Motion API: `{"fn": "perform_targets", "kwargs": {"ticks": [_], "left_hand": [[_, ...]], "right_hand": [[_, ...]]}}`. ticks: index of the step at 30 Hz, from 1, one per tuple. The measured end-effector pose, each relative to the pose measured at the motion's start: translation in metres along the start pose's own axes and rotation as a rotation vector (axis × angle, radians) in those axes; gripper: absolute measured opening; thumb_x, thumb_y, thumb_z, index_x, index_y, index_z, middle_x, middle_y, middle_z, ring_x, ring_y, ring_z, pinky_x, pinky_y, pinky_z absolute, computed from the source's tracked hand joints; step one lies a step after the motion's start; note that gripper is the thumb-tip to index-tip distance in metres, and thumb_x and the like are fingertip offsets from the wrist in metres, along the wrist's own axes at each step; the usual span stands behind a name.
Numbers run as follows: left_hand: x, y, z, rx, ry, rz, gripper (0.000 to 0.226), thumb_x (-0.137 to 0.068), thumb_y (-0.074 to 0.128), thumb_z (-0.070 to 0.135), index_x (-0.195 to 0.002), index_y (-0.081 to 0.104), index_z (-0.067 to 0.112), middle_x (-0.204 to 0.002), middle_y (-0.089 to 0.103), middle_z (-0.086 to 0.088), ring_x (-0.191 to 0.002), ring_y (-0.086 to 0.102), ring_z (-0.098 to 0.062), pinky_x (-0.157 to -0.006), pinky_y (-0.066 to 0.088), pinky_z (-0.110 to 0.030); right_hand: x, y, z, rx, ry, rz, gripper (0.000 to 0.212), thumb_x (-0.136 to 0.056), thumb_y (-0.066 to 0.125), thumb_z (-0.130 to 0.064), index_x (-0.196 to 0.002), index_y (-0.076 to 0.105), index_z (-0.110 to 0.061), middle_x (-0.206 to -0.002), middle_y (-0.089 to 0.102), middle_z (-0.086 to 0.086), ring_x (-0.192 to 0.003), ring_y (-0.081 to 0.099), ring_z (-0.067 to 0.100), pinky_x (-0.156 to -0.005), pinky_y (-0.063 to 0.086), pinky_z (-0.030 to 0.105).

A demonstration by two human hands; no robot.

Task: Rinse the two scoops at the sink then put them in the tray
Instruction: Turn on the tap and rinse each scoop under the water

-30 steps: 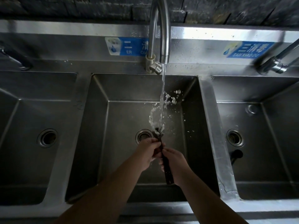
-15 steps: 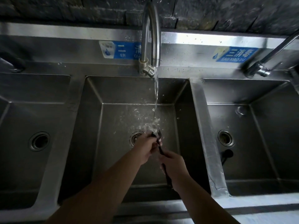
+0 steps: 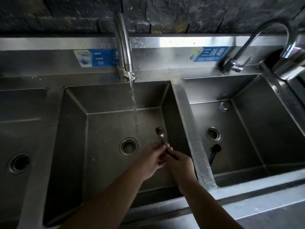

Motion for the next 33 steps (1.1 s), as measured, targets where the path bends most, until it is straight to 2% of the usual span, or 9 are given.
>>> {"fn": "perform_targets", "kwargs": {"ticks": [3,7,10,14,19,21,24,29,33], "left_hand": [[-0.005,0.016,0.009,-0.121,0.088,0.058,0.013,-0.093,0.059,0.017,-0.085,0.069,0.019,-0.095,0.068,-0.007,-0.092,0.055,-0.026,-0.082,0.044,-0.033],[-0.019,0.049,0.014,-0.295,0.146,0.066,0.009,-0.092,0.062,0.015,-0.093,0.071,0.016,-0.092,0.072,-0.006,-0.078,0.069,-0.013,-0.064,0.053,-0.020],[-0.036,0.078,0.012,-0.332,0.193,0.140,0.011,-0.091,0.062,0.009,-0.091,0.069,0.017,-0.087,0.070,-0.003,-0.075,0.068,-0.010,-0.064,0.055,-0.020],[-0.068,0.129,0.007,-0.366,0.232,0.142,0.009,-0.092,0.059,0.004,-0.091,0.064,0.011,-0.081,0.065,-0.006,-0.072,0.064,-0.013,-0.069,0.054,-0.025],[-0.131,0.181,-0.020,-0.374,0.182,0.235,0.005,-0.093,0.058,0.004,-0.097,0.062,0.004,-0.080,0.063,-0.010,-0.071,0.060,-0.021,-0.067,0.051,-0.032],[-0.163,0.189,-0.040,-0.365,0.100,0.287,0.007,-0.093,0.058,0.008,-0.095,0.064,0.005,-0.084,0.065,-0.017,-0.075,0.062,-0.027,-0.070,0.050,-0.038],[-0.210,0.190,-0.069,-0.389,-0.007,0.367,0.013,-0.092,0.058,0.012,-0.100,0.067,0.006,-0.085,0.067,-0.014,-0.069,0.062,-0.021,-0.058,0.048,-0.027],[-0.265,0.170,-0.108,-0.453,-0.093,0.509,0.011,-0.089,0.061,0.005,-0.094,0.068,0.013,-0.093,0.071,-0.018,-0.067,0.064,-0.021,-0.058,0.051,-0.026],[-0.298,0.150,-0.131,-0.682,-0.126,0.575,0.021,-0.086,0.062,-0.003,-0.106,0.069,-0.003,-0.106,0.070,-0.026,-0.094,0.068,-0.031,-0.085,0.055,-0.037]], "right_hand": [[-0.004,-0.013,0.003,-0.104,-0.010,-0.024,0.022,-0.093,0.063,-0.016,-0.085,0.079,-0.029,-0.075,0.073,0.013,-0.067,0.065,0.025,-0.061,0.048,0.037],[-0.018,-0.041,0.005,-0.276,0.005,-0.026,0.021,-0.095,0.060,-0.016,-0.092,0.079,-0.025,-0.083,0.078,0.011,-0.080,0.073,0.030,-0.069,0.056,0.037],[-0.036,-0.071,0.001,-0.379,-0.028,-0.041,0.020,-0.094,0.061,-0.009,-0.098,0.079,-0.014,-0.089,0.077,0.021,-0.081,0.073,0.033,-0.073,0.057,0.040],[-0.063,-0.126,0.000,-0.412,-0.067,-0.007,0.023,-0.092,0.061,-0.001,-0.089,0.081,-0.013,-0.081,0.078,0.018,-0.071,0.075,0.026,-0.061,0.057,0.025],[-0.115,-0.196,0.029,-0.260,-0.023,0.104,0.021,-0.088,0.065,-0.009,-0.084,0.081,-0.022,-0.069,0.077,0.004,-0.062,0.073,0.013,-0.054,0.053,0.022],[-0.143,-0.215,0.049,-0.169,0.041,0.133,0.021,-0.086,0.066,-0.012,-0.078,0.080,-0.026,-0.065,0.076,0.004,-0.062,0.072,0.019,-0.059,0.057,0.036],[-0.183,-0.232,0.085,-0.110,0.186,0.125,0.012,-0.081,0.071,-0.020,-0.076,0.078,-0.027,-0.072,0.077,0.009,-0.074,0.074,0.034,-0.073,0.060,0.054],[-0.238,-0.241,0.137,0.097,0.271,0.078,0.006,-0.070,0.074,-0.029,-0.072,0.079,-0.028,-0.067,0.076,-0.001,-0.070,0.072,0.021,-0.071,0.061,0.041],[-0.271,-0.230,0.181,0.265,0.304,-0.054,0.012,-0.079,0.074,-0.021,-0.086,0.082,-0.014,-0.077,0.075,0.003,-0.076,0.069,0.017,-0.069,0.052,0.029]]}}
Point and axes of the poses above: each hand's wrist, its own x-axis away from the middle knuckle, its own y-axis out of the palm, z = x × y, the point moved 7 cm from there along -x, towards the middle knuckle
